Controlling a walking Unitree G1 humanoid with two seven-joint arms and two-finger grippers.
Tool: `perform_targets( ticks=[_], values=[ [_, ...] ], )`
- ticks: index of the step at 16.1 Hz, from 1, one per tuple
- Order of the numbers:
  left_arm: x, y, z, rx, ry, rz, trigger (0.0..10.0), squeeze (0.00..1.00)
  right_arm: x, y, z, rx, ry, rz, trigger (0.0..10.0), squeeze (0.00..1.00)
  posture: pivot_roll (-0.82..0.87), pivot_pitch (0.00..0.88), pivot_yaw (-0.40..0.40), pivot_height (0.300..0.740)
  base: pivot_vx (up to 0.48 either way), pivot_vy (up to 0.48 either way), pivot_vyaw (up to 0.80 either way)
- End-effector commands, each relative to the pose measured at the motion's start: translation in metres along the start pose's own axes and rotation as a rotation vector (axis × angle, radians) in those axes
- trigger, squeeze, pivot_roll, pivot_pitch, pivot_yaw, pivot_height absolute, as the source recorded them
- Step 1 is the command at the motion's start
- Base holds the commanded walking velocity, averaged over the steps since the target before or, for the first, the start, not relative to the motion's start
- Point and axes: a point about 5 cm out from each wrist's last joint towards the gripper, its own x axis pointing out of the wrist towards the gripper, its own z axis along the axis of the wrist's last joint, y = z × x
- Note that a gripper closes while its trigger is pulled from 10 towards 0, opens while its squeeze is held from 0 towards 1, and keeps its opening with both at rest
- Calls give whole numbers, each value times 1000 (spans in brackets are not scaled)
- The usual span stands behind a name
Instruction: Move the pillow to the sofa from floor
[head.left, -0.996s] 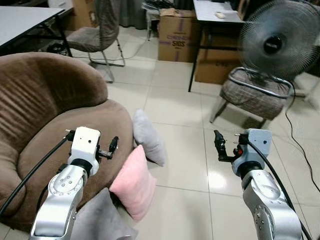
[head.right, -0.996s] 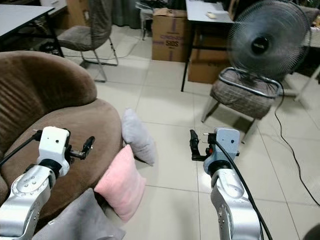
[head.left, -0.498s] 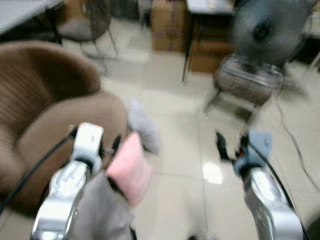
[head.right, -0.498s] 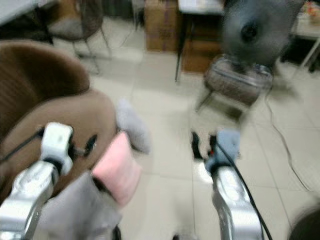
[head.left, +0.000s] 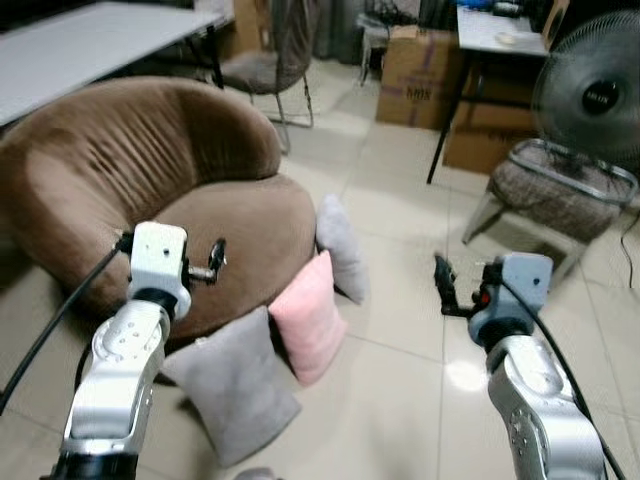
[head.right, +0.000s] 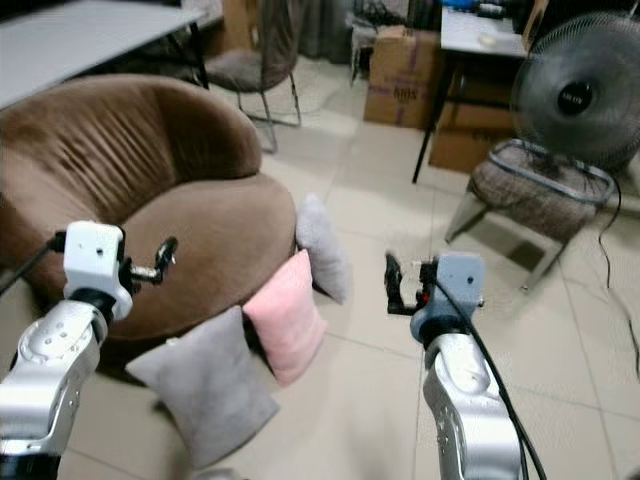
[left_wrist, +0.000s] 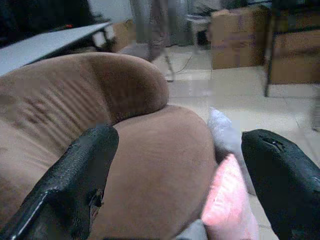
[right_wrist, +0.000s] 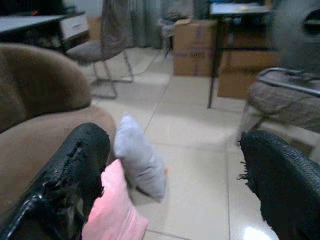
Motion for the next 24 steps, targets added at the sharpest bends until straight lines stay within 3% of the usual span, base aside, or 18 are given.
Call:
perform_targets(
  ticks=[1,4,9,13,18,24],
  values=[
    [7,-1,9,-13,-34,-11,10000,0,-1,-3,1,-9,-9,-9,10000,0,19,0,6,740,0,0,0],
    [13,3,16,-10,-57,-3,10000,0,0,-4,0,-21,5,7,10000,0,22,0,-8,740,0,186,0],
    [3,-2,1,-20,-9,-29,10000,0,-2,-4,-6,-24,15,-9,10000,0,5,0,49,740,0,305,-268],
    [6,-13,3,-17,-12,-60,10000,0,-6,-7,-7,-13,24,-18,10000,0,11,0,34,740,0,309,0],
    [-3,-10,-4,-8,4,-35,10000,0,-3,-5,-7,-2,42,-14,10000,0,19,0,-5,740,0,308,-160],
    [-2,-14,-1,8,5,-61,10000,0,-3,-10,-3,31,18,-60,10000,0,14,0,33,740,0,324,-133]
  ],
)
